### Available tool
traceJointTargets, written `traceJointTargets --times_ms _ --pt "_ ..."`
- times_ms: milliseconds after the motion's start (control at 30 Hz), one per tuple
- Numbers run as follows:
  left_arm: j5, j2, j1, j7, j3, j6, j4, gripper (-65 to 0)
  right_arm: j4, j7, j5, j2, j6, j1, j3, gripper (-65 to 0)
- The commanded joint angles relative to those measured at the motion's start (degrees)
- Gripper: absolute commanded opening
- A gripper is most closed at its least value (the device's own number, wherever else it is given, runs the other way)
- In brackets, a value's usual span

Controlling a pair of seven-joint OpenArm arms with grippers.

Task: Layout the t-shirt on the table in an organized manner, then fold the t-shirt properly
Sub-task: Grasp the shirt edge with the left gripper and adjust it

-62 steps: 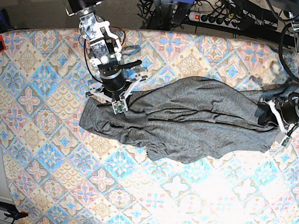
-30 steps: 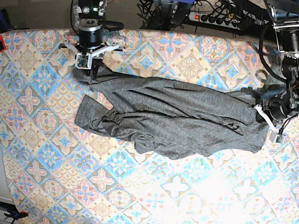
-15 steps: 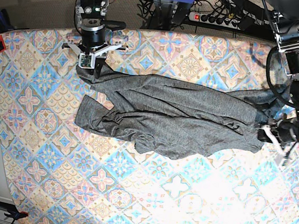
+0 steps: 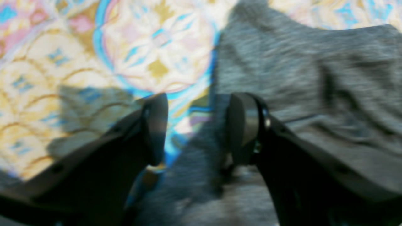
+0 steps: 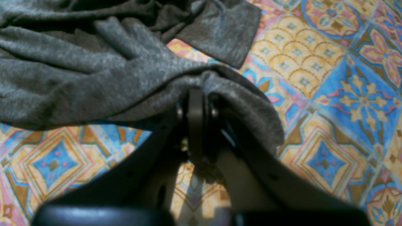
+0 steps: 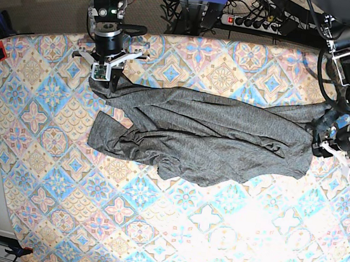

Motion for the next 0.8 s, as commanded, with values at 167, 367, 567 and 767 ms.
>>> traceJointTargets --times_ms 167,367,567,767 --pt "13.6 0.4 -7.6 -1.3 -0.2 -0.4 -5.0 -33.5 0.9 1.6 -0.1 0.2 -0.1 -0.1 0.1 -65.0" --pt "19.9 3.7 -14.6 -1.3 5.9 -8.7 -14.0 -34.1 0.9 1.6 -0.1 0.2 -0.1 -0.1 0.1 -65.0" --pt "20.4 8.4 -14.4 -0.6 6.0 -13.2 -14.2 -36.6 0.9 1.6 -0.2 0.2 -0.1 0.0 0.2 -65.0" --pt "20.3 11.3 -12.1 -0.6 6.1 -15.8 -14.2 -61.8 0.9 1.6 -0.2 0.2 -0.1 0.1 0.2 -65.0"
